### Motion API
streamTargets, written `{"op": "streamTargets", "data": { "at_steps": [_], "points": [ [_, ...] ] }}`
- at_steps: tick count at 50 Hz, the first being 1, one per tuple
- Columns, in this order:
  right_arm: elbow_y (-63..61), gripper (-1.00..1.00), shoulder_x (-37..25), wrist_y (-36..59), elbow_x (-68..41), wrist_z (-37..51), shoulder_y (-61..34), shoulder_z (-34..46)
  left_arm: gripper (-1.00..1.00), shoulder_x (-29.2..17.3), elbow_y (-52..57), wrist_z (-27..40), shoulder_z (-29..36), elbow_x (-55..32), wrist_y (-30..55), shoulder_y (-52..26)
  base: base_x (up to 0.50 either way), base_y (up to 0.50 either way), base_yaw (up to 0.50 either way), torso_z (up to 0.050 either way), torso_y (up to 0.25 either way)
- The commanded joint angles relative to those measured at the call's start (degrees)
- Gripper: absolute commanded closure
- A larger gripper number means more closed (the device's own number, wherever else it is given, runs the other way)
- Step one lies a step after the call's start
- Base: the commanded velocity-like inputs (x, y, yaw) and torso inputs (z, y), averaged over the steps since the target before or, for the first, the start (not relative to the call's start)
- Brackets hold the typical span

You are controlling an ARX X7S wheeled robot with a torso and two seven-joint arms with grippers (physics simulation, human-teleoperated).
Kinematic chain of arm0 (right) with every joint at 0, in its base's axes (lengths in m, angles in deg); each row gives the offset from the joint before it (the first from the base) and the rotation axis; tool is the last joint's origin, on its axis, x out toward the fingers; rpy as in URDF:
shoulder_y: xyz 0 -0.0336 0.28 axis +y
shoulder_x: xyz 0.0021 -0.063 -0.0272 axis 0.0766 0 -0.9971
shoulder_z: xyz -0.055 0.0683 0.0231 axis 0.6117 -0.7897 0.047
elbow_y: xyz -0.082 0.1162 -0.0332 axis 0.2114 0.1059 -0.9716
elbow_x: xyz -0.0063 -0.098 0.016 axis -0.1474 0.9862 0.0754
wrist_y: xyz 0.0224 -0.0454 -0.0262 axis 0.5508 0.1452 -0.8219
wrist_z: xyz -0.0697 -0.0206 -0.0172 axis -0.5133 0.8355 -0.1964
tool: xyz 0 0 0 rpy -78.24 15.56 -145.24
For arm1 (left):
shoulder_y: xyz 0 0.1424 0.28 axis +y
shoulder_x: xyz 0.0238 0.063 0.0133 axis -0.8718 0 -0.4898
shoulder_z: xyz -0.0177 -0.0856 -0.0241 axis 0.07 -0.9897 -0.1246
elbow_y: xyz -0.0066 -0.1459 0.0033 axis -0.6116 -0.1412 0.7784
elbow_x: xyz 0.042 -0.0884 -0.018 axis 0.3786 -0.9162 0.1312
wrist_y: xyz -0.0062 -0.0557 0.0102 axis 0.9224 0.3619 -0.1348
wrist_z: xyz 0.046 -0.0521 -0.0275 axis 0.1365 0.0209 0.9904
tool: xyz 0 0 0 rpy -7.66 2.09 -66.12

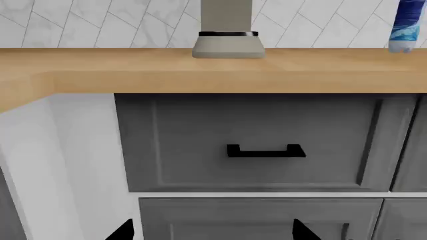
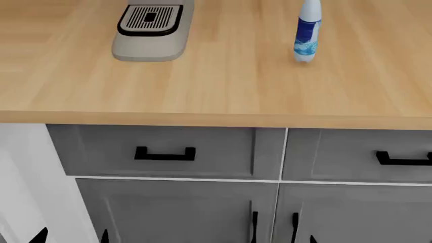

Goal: Open the right drawer.

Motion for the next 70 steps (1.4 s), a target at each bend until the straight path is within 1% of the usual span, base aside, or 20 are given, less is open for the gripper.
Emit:
{"op": "streamTargets", "data": {
  "at_steps": [1, 2, 3, 4, 10, 13, 25, 26, 29, 31, 47, 52, 70],
  "points": [
    [0.00, -1.00, -0.54, 0.00, 0.00, 0.72, 0.00, 0.72, -1.00, -0.70, -0.01, 0.82, 0.82, -0.70, -0.02, 0.00, 0.00, 0.00, 0.00, 0.000, 0.000],
    [-0.20, -1.00, -0.53, 0.13, -0.40, 0.89, 0.02, 0.74, -1.00, -1.00, -0.96, 0.51, 1.05, -1.85, -2.76, 0.31, 0.00, 0.00, 0.00, 0.000, 0.000],
    [-0.25, -1.00, -0.86, 0.16, -0.68, 1.39, 0.05, 1.19, -1.00, -1.24, 0.05, 1.11, 1.24, -1.98, -1.17, 0.23, 0.00, 0.00, 0.00, 0.000, 0.000],
    [1.05, -1.00, -1.13, -1.15, -0.99, 1.64, -0.09, 1.50, -1.00, -1.43, -0.28, 1.36, 1.26, -2.50, -1.25, 0.18, 0.00, 0.00, 0.00, 0.000, 0.000],
    [-0.58, -1.00, -2.16, -0.03, -1.96, 2.95, 0.18, 2.85, -1.00, -2.39, 0.06, 2.56, 2.62, -2.95, -1.68, 0.40, 0.00, 0.00, 0.00, 0.000, 0.000],
    [0.88, -1.00, -2.61, -1.31, -2.69, 3.12, -0.14, 3.06, -1.00, -2.72, -0.07, 3.17, 3.12, -3.00, -1.62, 0.30, 0.00, 0.00, 0.00, 0.000, 0.000],
    [0.66, -1.00, -3.76, -1.44, -3.65, 4.56, -0.13, 4.41, -1.00, -3.84, -0.30, 4.15, 4.43, -4.41, -1.84, 0.19, 0.00, 0.00, 0.00, 0.000, 0.000],
    [-0.26, -1.00, -3.78, -0.10, -3.53, 4.94, -0.19, 4.58, -1.00, -3.87, -0.45, 4.26, 4.49, -4.55, -1.73, 0.07, -0.05, -0.27, 0.00, 0.000, 0.000],
    [0.80, -1.00, -4.06, -1.26, -3.66, 5.18, -0.22, 4.75, -1.00, -4.10, 0.02, 4.46, 4.87, -4.77, -1.52, 0.20, -0.05, -0.30, 0.00, 0.000, 0.000],
    [-0.28, -1.00, -4.26, -0.36, -3.63, 5.46, -0.09, 5.02, -1.00, -4.31, 0.70, 4.34, 5.20, -5.19, -0.40, 0.28, -0.05, -0.41, 0.00, 0.000, 0.000],
    [-0.38, -1.00, -5.38, -0.65, -4.56, 6.67, -0.06, 6.24, -1.00, -5.27, -0.95, 4.86, 6.64, -6.39, -1.93, 0.07, -0.07, -0.48, 0.00, 0.000, 0.000],
    [-0.36, -1.00, -5.69, -0.70, -4.86, 6.99, -0.06, 6.72, -1.00, -5.70, 0.32, 5.14, 7.13, -6.96, -0.69, 0.13, 0.00, -0.41, 0.00, 0.000, 0.000],
    [-1.15, -1.00, -6.72, -0.33, -5.80, 8.16, 0.02, 7.92, -1.00, -6.60, -0.14, 6.19, 8.29, -7.89, -1.66, 0.05, 0.11, -0.41, 0.00, 0.000, 0.000]
  ]
}}
